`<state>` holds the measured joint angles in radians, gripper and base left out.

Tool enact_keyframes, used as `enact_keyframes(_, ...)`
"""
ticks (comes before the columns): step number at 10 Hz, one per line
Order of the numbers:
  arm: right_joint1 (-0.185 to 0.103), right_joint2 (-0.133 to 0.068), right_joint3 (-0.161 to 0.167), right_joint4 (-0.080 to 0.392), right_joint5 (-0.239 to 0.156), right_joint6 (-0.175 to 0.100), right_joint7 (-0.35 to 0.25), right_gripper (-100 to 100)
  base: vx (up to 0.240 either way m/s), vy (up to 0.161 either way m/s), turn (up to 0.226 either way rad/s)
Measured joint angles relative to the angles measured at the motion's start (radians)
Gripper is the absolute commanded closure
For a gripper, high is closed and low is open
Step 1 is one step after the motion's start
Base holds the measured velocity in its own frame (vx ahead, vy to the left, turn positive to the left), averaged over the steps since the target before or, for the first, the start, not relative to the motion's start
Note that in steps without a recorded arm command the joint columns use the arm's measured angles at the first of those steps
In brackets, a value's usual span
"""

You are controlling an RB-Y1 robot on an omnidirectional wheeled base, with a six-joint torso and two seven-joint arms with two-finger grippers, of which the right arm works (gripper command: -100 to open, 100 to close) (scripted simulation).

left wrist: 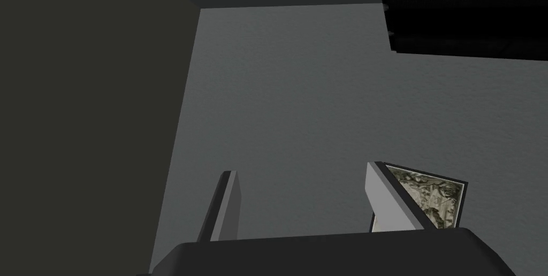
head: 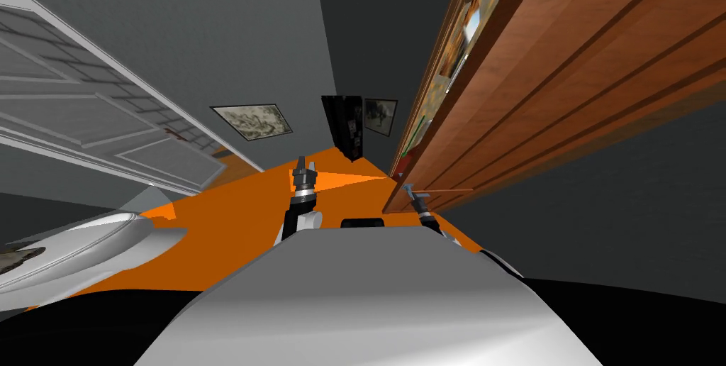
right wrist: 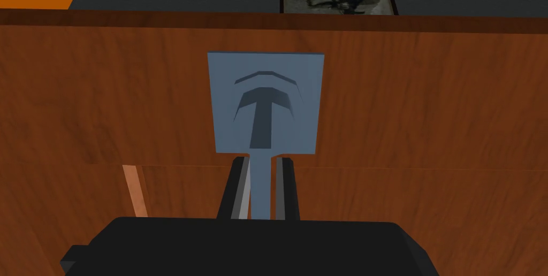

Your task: Pull the door open

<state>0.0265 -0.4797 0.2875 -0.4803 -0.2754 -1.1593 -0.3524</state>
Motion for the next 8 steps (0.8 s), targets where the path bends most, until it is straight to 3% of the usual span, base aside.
enact_keyframes(4,-0.049,0.038,-0.063,0.01,0.045,0.048,0.015,100,-0.209,-0.083,0.143)
enact_keyframes(5,-0.037,0.041,-0.077,-0.022,0.053,0.074,0.022,100,-0.172,-0.063,0.118)
enact_keyframes(8,-0.061,0.068,-0.122,-0.03,0.085,0.12,0.035,100,-0.191,-0.099,0.146)
